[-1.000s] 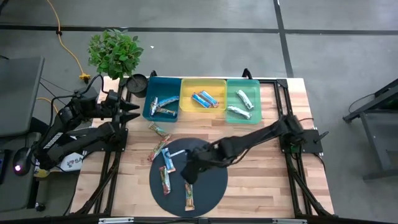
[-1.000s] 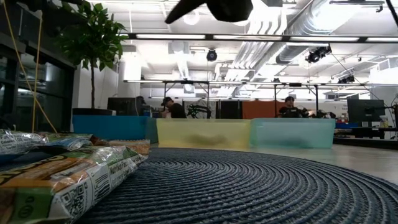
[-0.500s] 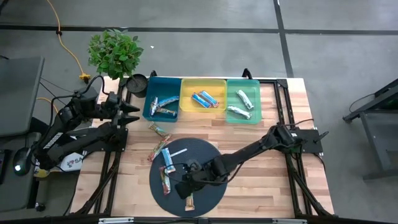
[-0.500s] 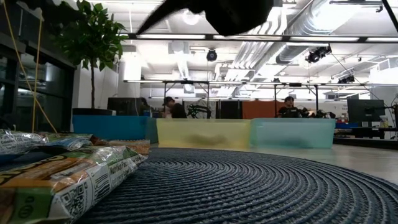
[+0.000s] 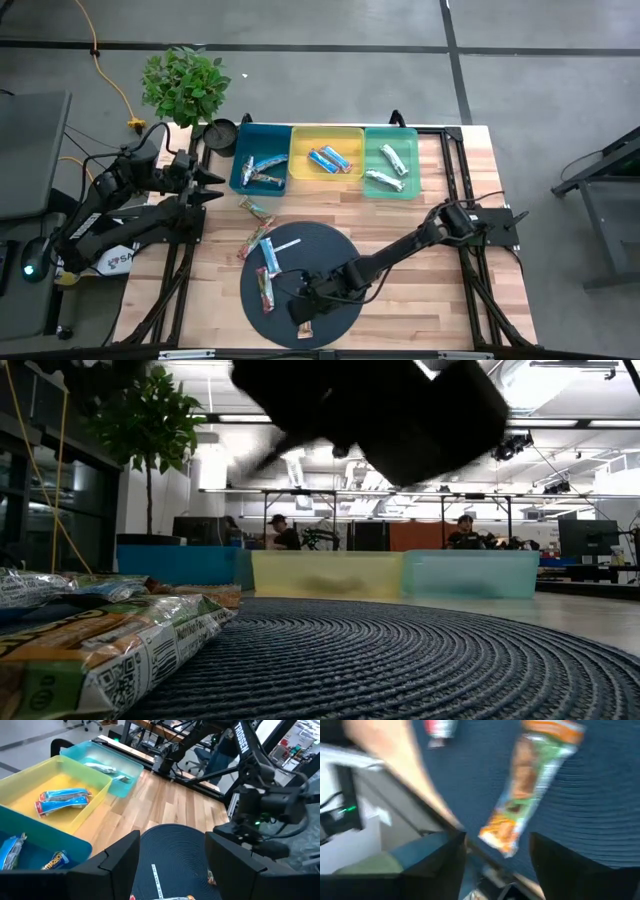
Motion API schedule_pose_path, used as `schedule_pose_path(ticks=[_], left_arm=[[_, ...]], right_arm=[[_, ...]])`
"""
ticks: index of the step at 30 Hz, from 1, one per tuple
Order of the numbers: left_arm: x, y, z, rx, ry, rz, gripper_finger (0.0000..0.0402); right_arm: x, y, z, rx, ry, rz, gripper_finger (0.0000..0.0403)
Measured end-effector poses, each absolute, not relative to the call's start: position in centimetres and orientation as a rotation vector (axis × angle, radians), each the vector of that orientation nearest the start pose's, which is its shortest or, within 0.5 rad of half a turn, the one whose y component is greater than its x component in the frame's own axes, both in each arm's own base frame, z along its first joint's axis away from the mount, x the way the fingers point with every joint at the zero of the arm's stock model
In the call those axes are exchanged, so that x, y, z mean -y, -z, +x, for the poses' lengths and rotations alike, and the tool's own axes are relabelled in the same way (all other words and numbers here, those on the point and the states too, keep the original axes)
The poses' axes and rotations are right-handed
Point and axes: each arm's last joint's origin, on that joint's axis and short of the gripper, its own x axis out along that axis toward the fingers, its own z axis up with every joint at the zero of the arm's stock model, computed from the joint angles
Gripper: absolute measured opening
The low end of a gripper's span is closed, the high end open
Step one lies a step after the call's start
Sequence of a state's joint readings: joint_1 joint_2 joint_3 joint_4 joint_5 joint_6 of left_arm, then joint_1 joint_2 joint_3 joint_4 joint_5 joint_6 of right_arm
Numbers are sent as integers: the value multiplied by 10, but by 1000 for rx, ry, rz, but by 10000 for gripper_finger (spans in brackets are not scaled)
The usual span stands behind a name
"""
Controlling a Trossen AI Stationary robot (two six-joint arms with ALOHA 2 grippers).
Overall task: Pick and place Granola Bars by type
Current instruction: Put the yellow granola bar into the green bin
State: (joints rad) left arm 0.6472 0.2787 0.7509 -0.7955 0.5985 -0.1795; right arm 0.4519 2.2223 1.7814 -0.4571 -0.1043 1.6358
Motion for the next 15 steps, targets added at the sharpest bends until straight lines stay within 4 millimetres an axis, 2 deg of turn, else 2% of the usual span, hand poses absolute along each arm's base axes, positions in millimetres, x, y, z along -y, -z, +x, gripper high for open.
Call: schedule_pose_path(ticks=[6, 9, 15], left_arm=[[-13, -312, 45, -258, -48, -370, 218], [-13, -311, 45, -264, -48, -374, 218], [-13, -310, 45, -273, -50, -381, 218]], right_arm=[[-212, -171, 433, -1077, 373, 1334, 257], [-208, -170, 434, -1064, 382, 1329, 280], [-194, -171, 444, -1005, 362, 1306, 288]])
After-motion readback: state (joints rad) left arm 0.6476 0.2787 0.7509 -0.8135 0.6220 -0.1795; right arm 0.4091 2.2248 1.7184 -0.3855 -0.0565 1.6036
